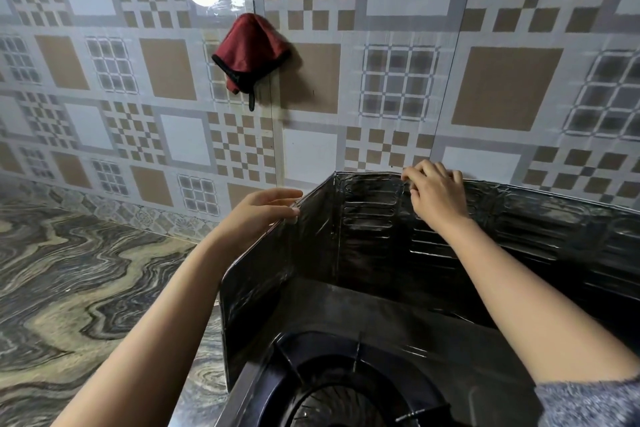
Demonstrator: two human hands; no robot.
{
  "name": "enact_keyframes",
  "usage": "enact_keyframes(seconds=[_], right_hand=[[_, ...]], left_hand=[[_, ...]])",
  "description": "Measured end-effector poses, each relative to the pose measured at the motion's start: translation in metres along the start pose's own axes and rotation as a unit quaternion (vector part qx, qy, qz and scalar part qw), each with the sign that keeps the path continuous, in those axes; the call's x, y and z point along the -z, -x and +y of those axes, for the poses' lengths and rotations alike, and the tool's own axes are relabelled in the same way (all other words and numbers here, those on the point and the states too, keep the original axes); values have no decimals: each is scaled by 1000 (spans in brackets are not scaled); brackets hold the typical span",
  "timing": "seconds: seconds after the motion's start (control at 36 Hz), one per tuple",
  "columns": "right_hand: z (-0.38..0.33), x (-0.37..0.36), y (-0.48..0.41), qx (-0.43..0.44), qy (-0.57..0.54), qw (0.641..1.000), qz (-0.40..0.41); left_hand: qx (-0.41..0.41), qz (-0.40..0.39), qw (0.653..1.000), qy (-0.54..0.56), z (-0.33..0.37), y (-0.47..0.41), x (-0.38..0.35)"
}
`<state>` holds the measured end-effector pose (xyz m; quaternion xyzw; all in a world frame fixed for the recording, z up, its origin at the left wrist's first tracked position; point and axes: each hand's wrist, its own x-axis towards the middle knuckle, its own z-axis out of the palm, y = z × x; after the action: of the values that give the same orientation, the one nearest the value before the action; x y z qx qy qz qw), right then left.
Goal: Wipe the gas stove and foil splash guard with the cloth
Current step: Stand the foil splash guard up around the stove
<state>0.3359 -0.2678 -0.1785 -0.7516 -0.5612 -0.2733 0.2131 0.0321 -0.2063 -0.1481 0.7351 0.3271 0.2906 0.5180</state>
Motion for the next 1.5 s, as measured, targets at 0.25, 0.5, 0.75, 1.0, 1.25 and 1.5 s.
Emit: enact_keyframes(seconds=[0.25,0.5,0.75,1.0,1.25,1.5], right_hand=[[1,-1,0,0,-15,1000,3],[6,13,3,25,-46,998,-31],[60,69,25,-3,-41,999,-34],[179,140,89,-78,31,996,-37],[237,151,123,-113,43,989,-87],[247,134,125,-134,-3,989,-66]], left_hand=[[6,-3,1000,-11,4,2,7],[-40,63,987,-142,28,-1,-3],[-174,88,966,-172,68,-39,-95],[-279,14,929,-241,75,-93,-244],[-303,-4,898,-319,78,-119,-312],[-318,22,893,-318,71,-130,-318]])
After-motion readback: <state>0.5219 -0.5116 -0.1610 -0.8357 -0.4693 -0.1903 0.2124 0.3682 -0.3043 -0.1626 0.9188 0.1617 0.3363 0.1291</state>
